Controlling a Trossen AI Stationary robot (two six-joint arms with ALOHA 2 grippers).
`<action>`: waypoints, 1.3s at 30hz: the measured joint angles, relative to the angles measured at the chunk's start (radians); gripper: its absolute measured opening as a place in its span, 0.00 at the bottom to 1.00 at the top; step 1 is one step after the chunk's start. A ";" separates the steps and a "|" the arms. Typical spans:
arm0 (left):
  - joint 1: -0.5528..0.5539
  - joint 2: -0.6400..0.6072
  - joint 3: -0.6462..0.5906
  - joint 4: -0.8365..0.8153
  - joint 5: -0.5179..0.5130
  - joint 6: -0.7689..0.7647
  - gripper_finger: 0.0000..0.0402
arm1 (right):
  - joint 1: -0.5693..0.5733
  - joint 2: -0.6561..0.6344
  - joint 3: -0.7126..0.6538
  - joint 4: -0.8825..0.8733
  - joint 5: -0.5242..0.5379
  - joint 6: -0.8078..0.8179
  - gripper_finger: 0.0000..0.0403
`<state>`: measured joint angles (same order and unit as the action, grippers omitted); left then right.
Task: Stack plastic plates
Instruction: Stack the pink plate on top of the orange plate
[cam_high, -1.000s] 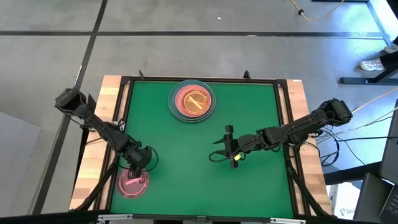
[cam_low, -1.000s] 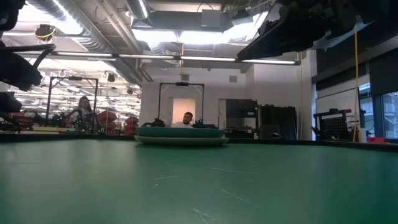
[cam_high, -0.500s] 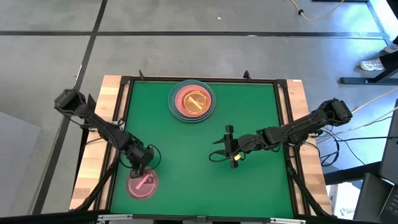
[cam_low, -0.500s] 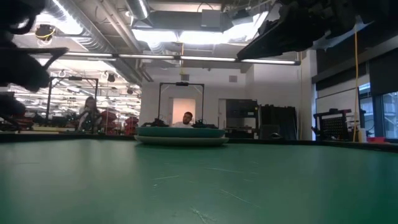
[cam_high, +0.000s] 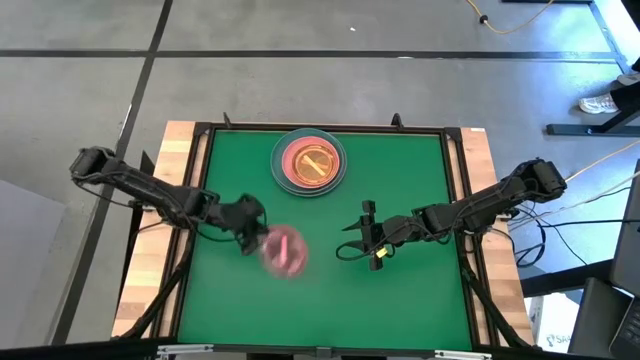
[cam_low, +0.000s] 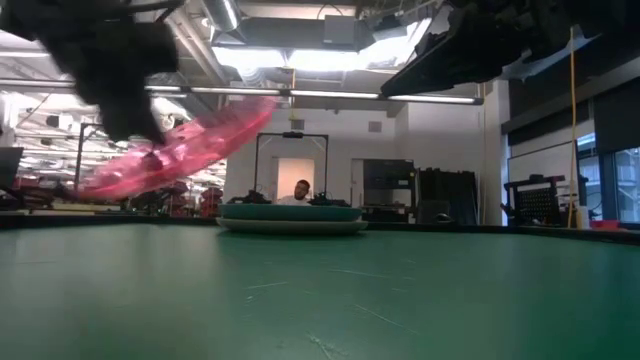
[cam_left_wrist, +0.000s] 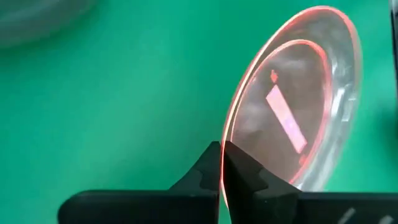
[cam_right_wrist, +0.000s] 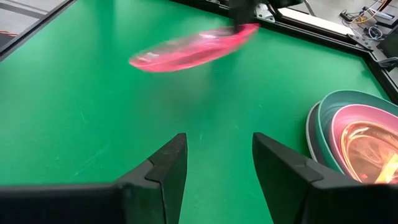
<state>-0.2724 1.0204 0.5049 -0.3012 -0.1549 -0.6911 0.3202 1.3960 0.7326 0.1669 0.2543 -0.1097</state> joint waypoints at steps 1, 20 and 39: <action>0.023 -0.011 0.000 0.025 -0.046 0.010 0.01 | 0.000 0.000 0.000 0.000 0.000 0.000 0.43; 0.548 0.096 0.003 0.527 -0.402 0.278 0.03 | 0.000 0.000 0.000 0.010 0.000 -0.001 0.43; 0.714 0.425 0.003 0.777 -0.276 0.225 0.11 | 0.000 0.000 0.000 0.010 0.000 -0.007 0.43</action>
<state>0.4412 1.4452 0.5076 0.4755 -0.4307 -0.4664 0.3199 1.3960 0.7330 0.1764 0.2543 -0.1169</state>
